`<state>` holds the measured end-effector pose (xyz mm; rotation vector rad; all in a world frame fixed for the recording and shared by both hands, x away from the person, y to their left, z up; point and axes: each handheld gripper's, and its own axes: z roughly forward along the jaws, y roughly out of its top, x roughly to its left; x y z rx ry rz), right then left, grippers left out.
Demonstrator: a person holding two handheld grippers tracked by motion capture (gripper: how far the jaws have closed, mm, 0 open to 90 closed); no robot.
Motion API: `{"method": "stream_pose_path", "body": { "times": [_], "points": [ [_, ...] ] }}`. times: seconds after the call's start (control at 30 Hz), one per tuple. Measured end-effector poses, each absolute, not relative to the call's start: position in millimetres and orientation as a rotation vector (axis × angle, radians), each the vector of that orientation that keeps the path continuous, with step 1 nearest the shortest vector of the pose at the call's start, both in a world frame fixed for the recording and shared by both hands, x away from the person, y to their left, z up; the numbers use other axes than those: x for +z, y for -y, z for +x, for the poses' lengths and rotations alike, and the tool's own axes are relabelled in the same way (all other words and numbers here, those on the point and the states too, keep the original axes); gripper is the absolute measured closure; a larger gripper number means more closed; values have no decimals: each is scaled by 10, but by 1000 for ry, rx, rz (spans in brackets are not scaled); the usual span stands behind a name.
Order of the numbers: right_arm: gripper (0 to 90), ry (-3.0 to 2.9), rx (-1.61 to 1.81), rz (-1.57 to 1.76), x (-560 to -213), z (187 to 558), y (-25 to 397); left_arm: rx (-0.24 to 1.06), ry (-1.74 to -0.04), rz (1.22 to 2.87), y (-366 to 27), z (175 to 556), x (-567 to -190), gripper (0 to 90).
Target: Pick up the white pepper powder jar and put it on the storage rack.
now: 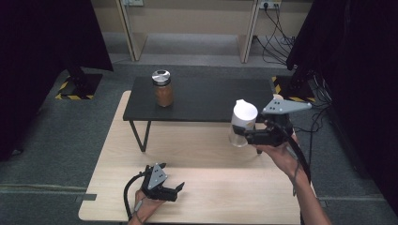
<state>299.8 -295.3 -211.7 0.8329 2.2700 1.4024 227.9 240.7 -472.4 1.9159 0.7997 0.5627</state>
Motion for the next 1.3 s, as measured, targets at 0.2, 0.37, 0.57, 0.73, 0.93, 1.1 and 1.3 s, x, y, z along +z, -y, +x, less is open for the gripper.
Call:
{"method": "stream_pose_path", "body": {
  "times": [0.2,0.37,0.57,0.73,0.93,1.1,1.3],
  "points": [
    [309,-2222,1393,886,-1930,3173,2952,562,-799,1918,-2405,2282,-4722,0],
    [309,-2158,1358,955,-1874,3326,2923,562,-798,1919,-2404,2283,-4722,0],
    [309,-2081,1335,1050,-1888,3479,2896,561,-797,1921,-2404,2286,-4719,0],
    [309,-2032,1307,1109,-1925,3599,2836,560,-796,1922,-2405,2287,-4720,0],
    [309,-2000,1277,1160,-1946,3730,2774,560,-795,1922,-2405,2288,-4719,0],
    [309,-1989,1252,1190,-1977,3821,2716,560,-792,1923,-2406,2287,-4719,0],
    [309,-1974,1235,1205,-2050,3875,2666,560,-792,1923,-2407,2288,-4720,0]
  ]
}}
